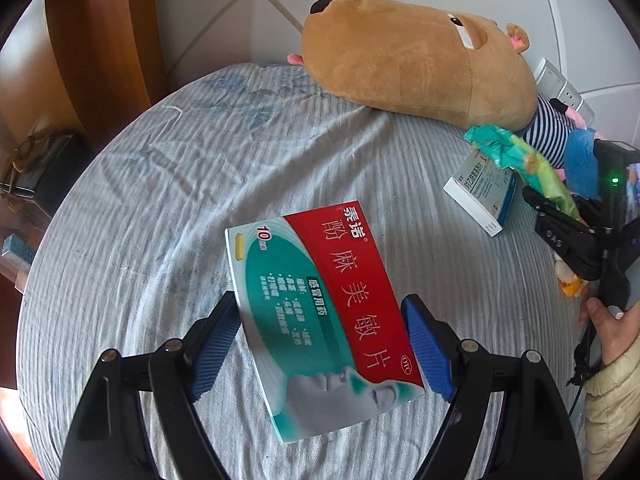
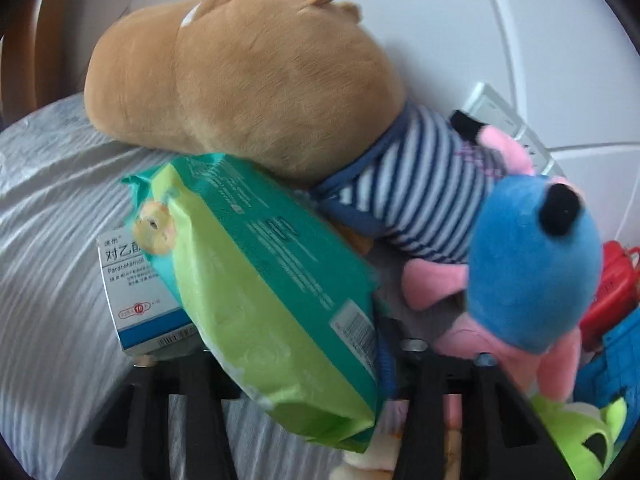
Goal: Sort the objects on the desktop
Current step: 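Hold the red-green box in the left tool while the right tool grasps the green wipe pack, then carry the red-green box and green wipe pack with both tools over the blue crate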
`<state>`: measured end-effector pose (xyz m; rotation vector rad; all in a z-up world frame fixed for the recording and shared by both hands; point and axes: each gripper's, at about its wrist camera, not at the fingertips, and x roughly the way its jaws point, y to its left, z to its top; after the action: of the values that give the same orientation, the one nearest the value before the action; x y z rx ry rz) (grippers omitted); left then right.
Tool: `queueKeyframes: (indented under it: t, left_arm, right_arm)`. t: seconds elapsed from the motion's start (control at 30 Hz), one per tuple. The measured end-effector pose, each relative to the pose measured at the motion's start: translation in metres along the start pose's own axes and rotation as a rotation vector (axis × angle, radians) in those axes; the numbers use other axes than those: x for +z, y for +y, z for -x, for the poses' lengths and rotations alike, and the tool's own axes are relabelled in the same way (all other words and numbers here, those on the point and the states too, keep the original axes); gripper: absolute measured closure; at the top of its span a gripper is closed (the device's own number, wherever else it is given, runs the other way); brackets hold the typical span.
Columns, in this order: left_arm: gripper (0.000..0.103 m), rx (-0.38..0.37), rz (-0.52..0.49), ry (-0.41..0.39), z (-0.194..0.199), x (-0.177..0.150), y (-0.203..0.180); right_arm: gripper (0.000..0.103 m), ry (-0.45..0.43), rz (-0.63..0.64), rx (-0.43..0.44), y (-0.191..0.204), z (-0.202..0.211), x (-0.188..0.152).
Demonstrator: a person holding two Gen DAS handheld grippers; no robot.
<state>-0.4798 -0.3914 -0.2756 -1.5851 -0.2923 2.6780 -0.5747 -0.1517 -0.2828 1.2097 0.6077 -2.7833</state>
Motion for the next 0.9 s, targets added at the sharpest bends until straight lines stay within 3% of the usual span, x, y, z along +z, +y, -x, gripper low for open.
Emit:
queueKeyframes:
  t: [0.27, 0.43, 0.9]
  left_arm:
    - [0.022, -0.003, 0.001, 0.000, 0.037, -0.008, -0.020]
    - [0.022, -0.011, -0.041, -0.035, 0.086, -0.021, -0.045]
    - [0.022, -0.094, -0.161, -0.175, 0.235, -0.076, -0.103]
  right_arm:
    - [0.079, 0.004, -0.158, 0.100, -0.034, 0.069, -0.016]
    - [0.079, -0.005, -0.254, 0.158, -0.050, 0.134, -0.032]
    - [0.079, -0.116, -0.365, 0.153, -0.089, 0.318, -0.084]
